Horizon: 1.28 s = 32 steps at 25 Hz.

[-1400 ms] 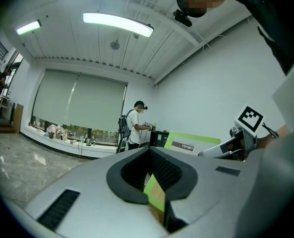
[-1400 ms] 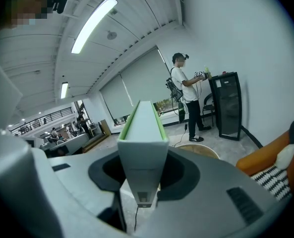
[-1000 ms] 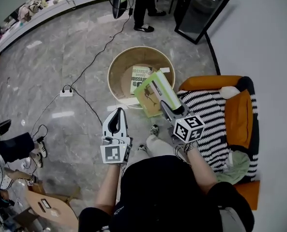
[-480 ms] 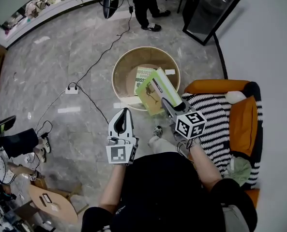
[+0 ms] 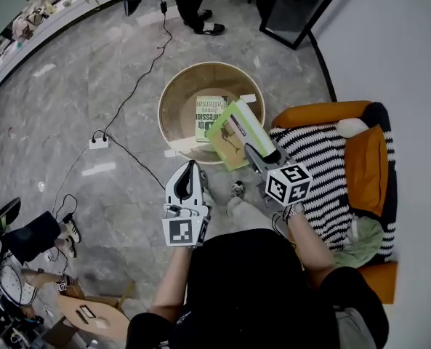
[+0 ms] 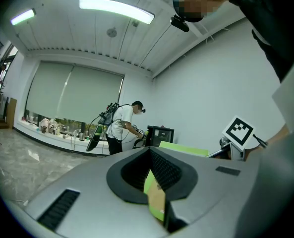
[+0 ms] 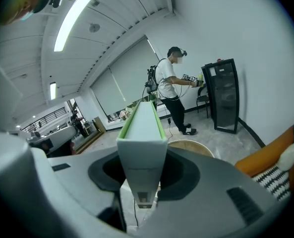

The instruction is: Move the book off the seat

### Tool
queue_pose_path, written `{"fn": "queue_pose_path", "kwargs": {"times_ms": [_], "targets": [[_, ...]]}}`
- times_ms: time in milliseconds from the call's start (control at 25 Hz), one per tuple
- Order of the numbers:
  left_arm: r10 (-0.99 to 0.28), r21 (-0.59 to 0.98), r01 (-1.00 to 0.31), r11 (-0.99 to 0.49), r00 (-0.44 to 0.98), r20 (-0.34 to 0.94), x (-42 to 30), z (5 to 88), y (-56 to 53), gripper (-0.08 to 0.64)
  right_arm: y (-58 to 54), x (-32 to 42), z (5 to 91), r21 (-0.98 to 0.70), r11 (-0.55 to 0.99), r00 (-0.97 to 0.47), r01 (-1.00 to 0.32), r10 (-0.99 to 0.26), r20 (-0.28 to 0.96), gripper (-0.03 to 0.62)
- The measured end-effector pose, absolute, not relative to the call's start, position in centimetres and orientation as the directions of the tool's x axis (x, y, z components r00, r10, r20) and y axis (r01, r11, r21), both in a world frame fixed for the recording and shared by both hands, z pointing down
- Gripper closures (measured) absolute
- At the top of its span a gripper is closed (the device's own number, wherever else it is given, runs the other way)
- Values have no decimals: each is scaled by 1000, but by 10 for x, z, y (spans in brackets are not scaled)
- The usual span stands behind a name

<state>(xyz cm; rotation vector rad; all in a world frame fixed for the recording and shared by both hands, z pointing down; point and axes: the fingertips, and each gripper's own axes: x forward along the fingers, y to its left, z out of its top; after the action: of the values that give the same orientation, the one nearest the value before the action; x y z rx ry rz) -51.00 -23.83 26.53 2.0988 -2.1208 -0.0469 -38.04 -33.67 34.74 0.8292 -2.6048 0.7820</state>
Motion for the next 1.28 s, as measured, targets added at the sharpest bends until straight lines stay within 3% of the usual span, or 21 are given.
{"fn": "queue_pose_path", "kwargs": {"times_ms": [720,1280], "targets": [[-959,201,-950,-240,264,106,-576,319,-339,549,-385,-447,403,-430,480,-644,-765,-586,491,443],[-926,221,-932,-287,329,186,-581,399,-369,549,-399,-467,492,-500,365,-612,-785,-583,534,443]]}}
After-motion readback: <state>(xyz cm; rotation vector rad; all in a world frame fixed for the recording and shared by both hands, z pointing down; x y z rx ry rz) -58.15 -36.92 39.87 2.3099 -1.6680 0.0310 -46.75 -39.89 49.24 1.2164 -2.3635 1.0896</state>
